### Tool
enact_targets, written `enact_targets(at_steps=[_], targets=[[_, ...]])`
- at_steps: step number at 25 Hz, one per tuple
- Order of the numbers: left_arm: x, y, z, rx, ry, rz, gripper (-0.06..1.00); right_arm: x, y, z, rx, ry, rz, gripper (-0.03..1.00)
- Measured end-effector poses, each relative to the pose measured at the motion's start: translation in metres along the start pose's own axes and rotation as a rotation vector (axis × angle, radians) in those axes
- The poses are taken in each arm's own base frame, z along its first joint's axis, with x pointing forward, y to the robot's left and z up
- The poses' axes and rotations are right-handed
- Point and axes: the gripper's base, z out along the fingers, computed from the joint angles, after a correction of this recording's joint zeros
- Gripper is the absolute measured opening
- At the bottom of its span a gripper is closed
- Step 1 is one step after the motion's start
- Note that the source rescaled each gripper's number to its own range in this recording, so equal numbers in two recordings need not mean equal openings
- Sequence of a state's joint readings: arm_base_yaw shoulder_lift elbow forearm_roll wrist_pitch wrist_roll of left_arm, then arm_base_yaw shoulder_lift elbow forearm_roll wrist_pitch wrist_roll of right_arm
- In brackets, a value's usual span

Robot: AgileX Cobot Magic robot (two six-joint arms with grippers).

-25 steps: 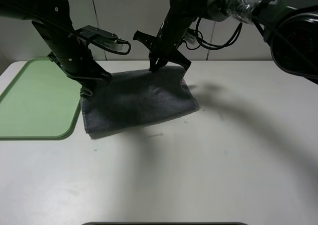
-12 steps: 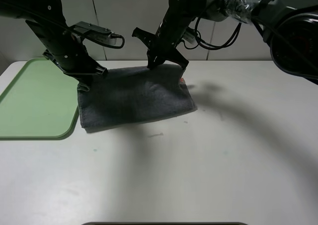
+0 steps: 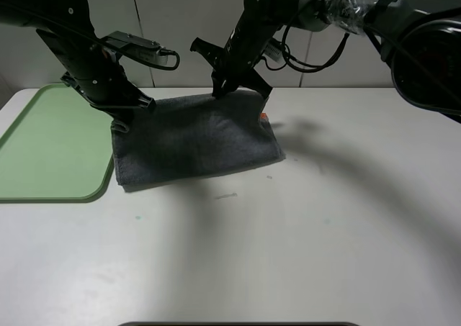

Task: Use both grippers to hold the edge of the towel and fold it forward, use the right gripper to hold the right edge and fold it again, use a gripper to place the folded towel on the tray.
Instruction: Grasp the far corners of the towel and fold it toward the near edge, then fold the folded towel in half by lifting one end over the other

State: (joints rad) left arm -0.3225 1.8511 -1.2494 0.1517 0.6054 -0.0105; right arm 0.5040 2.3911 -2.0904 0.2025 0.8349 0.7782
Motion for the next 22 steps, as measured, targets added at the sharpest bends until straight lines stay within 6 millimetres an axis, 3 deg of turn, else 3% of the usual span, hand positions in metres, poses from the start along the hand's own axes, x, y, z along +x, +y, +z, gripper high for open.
enact_targets(at_steps=[1,2,3,4,6,8,11,18,22], targets=[[0.001,0.001,0.000,-0.007,0.016,0.004,0.17,-0.002,-0.001,0.000,0.005,-0.019,-0.018,0.16],[0.004,0.004,0.001,-0.015,0.035,0.004,0.30,-0.005,-0.002,0.000,0.004,-0.037,-0.023,0.34],[0.005,0.005,0.001,-0.019,0.047,0.004,0.46,-0.009,-0.004,-0.001,0.005,-0.051,-0.025,0.57],[0.006,0.007,0.001,-0.025,0.051,0.003,0.64,-0.011,-0.005,-0.001,0.005,-0.059,-0.028,0.72],[0.006,0.007,0.001,-0.026,0.051,0.003,0.85,-0.012,-0.005,-0.001,0.001,-0.064,-0.033,0.90],[0.006,0.007,0.001,-0.026,0.051,0.003,0.94,-0.011,-0.005,0.000,0.002,-0.062,-0.036,0.96],[0.006,0.007,0.001,-0.026,0.052,0.003,0.99,-0.011,-0.005,0.000,0.001,-0.062,-0.037,0.99],[0.006,0.007,0.001,-0.026,0.058,0.003,1.00,-0.010,-0.005,-0.001,0.006,-0.048,-0.104,1.00],[0.008,0.008,-0.001,-0.027,0.072,0.003,1.00,-0.012,0.001,-0.015,-0.005,-0.059,-0.187,1.00]])
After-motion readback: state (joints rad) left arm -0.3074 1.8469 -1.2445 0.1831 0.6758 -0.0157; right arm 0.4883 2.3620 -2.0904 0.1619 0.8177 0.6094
